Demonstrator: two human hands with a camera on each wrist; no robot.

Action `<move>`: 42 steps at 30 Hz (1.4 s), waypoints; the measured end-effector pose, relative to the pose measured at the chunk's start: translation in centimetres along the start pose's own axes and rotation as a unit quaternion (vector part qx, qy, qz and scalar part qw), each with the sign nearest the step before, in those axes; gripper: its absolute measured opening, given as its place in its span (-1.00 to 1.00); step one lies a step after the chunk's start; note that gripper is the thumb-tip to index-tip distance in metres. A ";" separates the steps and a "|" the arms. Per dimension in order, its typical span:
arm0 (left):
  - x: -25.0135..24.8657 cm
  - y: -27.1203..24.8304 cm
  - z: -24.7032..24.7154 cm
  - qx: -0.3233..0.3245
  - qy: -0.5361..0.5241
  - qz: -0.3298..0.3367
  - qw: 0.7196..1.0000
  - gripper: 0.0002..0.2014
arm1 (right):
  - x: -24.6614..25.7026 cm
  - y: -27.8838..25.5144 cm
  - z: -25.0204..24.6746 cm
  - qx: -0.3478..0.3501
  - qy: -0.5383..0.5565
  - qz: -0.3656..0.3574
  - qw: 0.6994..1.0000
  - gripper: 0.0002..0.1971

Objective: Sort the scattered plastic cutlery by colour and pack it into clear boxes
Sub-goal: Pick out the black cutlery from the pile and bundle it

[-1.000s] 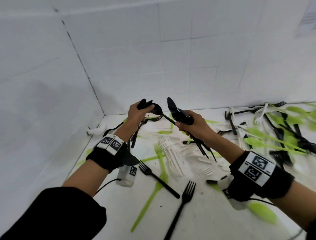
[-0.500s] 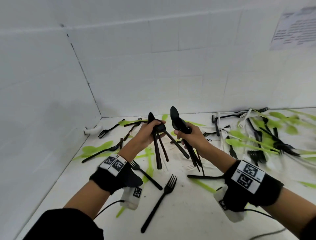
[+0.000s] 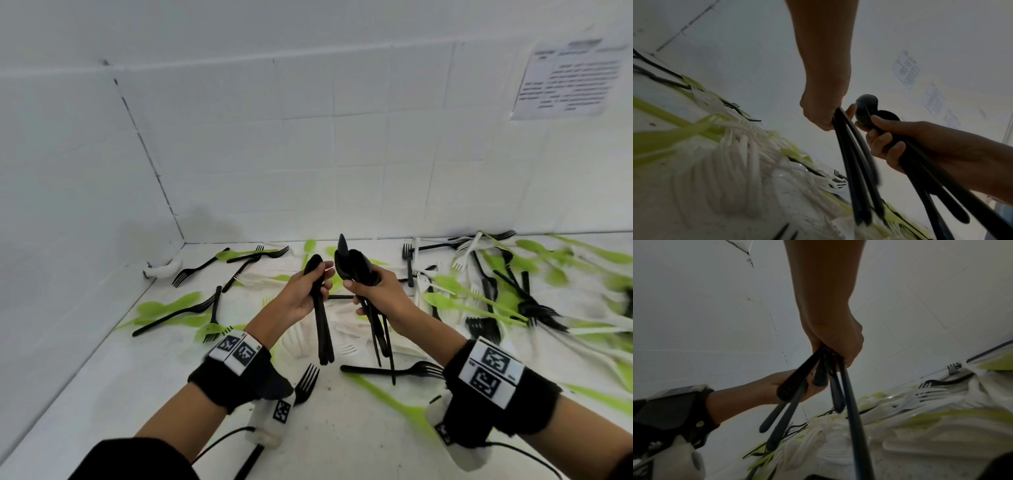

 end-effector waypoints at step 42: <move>-1.4 1.4 -0.6 -0.058 -0.063 0.042 0.995 -0.67 | -1.8 0.8 -2.2 -0.049 -0.124 0.021 0.991 -0.80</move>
Point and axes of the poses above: each hand's wrist, its own y-axis towards the middle knuckle, its own z-axis out of the palm, x = y × z, the point moved 10 cm from there along y, towards the middle knuckle, and after that the axes turned 8 degrees about -y, right-handed, at the moved point
